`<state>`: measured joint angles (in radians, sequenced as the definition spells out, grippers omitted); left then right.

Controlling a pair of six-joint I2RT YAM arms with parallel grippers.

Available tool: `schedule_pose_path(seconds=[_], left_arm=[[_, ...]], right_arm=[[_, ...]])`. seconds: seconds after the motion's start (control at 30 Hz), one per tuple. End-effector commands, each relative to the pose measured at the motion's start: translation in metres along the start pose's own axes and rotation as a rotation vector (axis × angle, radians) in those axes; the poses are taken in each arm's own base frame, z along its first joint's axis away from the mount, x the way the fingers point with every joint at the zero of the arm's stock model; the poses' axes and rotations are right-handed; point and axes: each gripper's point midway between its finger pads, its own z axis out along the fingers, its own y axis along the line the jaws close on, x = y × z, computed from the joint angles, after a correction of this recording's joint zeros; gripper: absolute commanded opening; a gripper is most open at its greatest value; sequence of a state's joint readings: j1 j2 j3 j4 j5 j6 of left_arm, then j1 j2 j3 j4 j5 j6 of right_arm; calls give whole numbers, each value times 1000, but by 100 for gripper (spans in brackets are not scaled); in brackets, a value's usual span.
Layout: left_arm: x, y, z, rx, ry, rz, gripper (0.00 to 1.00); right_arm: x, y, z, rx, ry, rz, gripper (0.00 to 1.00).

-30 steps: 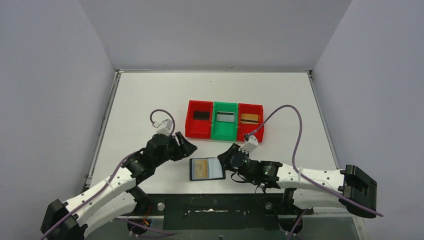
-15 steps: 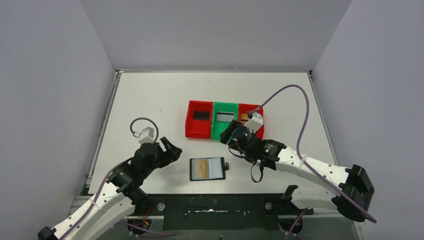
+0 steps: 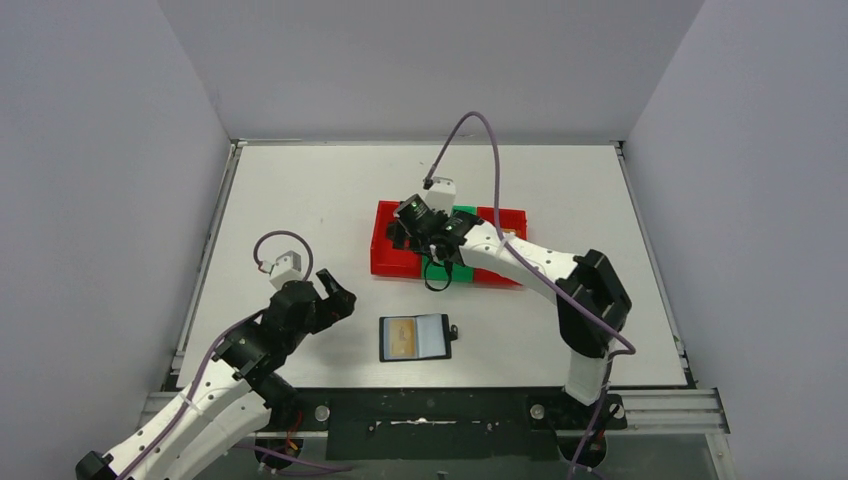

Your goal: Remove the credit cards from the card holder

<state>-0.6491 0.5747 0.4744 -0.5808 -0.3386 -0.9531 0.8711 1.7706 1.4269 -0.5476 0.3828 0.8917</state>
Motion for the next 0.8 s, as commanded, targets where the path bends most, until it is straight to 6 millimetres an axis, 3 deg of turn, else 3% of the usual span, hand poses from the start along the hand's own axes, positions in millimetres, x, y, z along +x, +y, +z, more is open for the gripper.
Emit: schedule_pose_path(seconds=[0.0,0.13,0.37,0.6,0.77], left_arm=[[-20,-17,-6,42,-46,-3,83],[-17,-16,-3,46,-37,-2,83],[-11,-17,2,60,-19,-40,83],[-8,-20,1,85,-7,-47,83],[-5,-19,2,83,7,-47,83]], right_arm=[[-5,-3,14,59,47,-72,84],[3,-10,29,127,75,-110,84],[29,-6,51,116,161,-138,84],[33,-6,55,125,175,-162,82],[48,-3,54,96,214,-185,80]])
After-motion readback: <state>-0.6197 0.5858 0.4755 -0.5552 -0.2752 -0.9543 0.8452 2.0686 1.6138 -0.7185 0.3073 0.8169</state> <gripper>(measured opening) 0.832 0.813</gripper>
